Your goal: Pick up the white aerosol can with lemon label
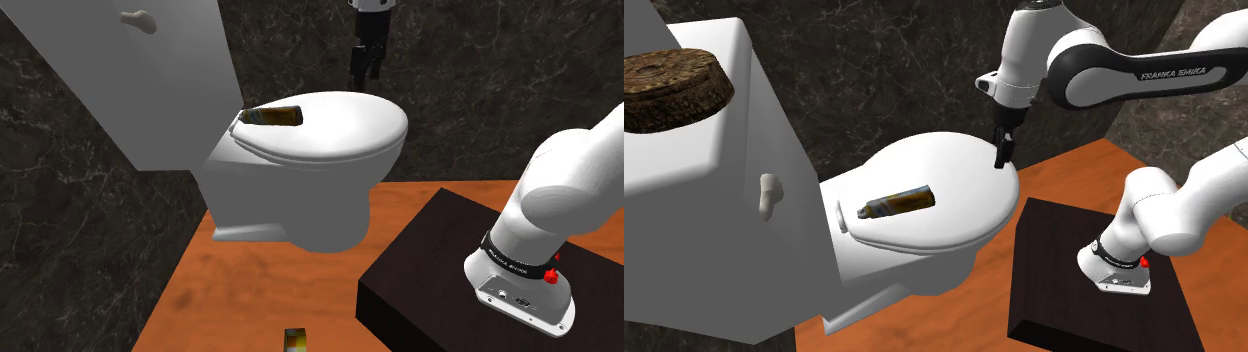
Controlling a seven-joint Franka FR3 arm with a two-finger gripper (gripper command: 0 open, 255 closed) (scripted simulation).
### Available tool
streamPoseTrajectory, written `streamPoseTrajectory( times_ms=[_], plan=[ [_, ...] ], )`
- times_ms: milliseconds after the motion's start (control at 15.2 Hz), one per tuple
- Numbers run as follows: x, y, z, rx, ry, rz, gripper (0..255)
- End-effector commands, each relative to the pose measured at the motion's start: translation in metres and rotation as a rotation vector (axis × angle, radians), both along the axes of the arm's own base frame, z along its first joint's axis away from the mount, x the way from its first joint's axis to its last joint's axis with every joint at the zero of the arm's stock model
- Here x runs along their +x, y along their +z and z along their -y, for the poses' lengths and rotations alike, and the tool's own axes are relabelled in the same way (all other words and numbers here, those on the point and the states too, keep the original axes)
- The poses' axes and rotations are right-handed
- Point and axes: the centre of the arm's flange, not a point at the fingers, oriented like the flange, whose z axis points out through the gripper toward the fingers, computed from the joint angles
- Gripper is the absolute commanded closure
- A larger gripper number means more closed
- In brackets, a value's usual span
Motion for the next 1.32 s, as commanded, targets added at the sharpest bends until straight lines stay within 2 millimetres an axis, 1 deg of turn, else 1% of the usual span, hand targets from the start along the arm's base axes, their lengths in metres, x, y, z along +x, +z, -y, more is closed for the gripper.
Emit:
streamPoseTrajectory(
  times_ms=[0, 726, 1188, 1254],
  plan=[
    [0.026, -0.005, -0.012, -0.002, 0.023, -0.005, 0],
    [0.149, -0.032, -0.093, -0.013, 0.149, -0.037, 0],
    [0.221, -0.051, -0.152, -0.02, 0.228, -0.057, 0],
    [0.228, -0.053, -0.159, -0.021, 0.237, -0.059, 0]
  ],
)
